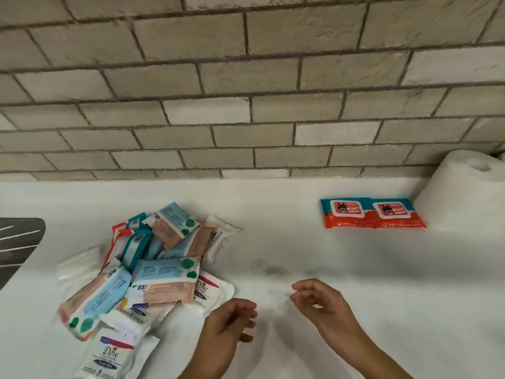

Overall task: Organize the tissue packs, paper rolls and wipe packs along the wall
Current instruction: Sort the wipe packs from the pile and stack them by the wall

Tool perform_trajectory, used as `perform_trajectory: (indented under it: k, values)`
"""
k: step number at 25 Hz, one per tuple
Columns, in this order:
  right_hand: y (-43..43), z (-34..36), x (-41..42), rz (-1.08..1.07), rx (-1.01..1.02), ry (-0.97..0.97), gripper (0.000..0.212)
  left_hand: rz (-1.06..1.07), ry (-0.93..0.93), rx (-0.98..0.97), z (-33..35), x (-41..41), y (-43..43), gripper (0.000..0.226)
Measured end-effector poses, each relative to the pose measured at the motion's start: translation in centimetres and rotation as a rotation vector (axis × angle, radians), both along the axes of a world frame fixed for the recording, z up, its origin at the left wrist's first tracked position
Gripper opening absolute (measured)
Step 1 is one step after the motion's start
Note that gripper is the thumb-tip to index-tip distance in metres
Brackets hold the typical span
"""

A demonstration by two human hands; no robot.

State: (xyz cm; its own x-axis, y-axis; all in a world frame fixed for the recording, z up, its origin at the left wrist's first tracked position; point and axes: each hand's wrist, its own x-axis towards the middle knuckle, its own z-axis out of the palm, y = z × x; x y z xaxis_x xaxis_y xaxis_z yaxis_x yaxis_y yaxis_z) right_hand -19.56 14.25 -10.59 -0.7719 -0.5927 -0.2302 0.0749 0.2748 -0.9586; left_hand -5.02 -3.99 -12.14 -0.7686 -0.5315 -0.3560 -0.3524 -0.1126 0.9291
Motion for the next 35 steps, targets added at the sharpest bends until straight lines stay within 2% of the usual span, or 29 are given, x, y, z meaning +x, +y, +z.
perform_trajectory:
  k: [4, 10, 14, 16, 18, 21, 23, 25, 27, 31, 35]
  values:
    - [-4.2, 0.1, 3.1, 0.093, 0.021, 0.029, 0.019, 0.152, 0.028, 0.048, 0.7, 5.7, -4.4, 0.023]
    - [-10.6, -0.4, 7.0, 0.239, 0.106, 0.085, 0.031, 0.286, 0.065, -0.058, 1.3, 10.3, -11.3, 0.031]
    - [-13.8, 0.4, 7.5, 0.236, 0.098, 0.071, 0.025, 0.386, 0.049, -0.109, 2.5, 12.1, -16.5, 0.023]
    - [-14.8, 0.8, 7.6, 0.233, 0.099, 0.081, 0.02, 0.415, 0.021, -0.188, 2.9, 11.9, -19.1, 0.019]
    - [-15.6, 1.3, 7.9, 0.243, 0.11, 0.092, 0.017, 0.386, -0.105, -0.403, 2.1, 10.6, -22.2, 0.016]
    - [-16.4, 2.0, 8.1, 0.25, 0.116, 0.097, 0.019, 0.208, -0.424, -0.815, -0.2, 7.6, -27.7, 0.057]
    - [-16.2, 2.4, 8.0, 0.217, 0.122, 0.1, 0.017, 0.087, -0.595, -0.795, -0.9, 5.3, -30.3, 0.078]
    - [-15.6, 2.6, 7.7, 0.183, 0.136, 0.101, 0.016, 0.013, -0.688, -0.712, -1.0, 3.4, -31.6, 0.089]
    - [-15.1, 2.8, 7.5, 0.161, 0.153, 0.098, 0.018, -0.025, -0.756, -0.741, -0.9, 2.2, -31.9, 0.101]
    - [-14.5, 3.0, 7.4, 0.123, 0.174, 0.086, 0.017, 0.048, -0.693, -0.733, -1.6, 2.2, -32.3, 0.104]
    - [-14.4, 2.9, 7.8, 0.106, 0.176, 0.065, 0.019, 0.232, -0.429, -0.8, 0.5, 3.7, -31.1, 0.087]
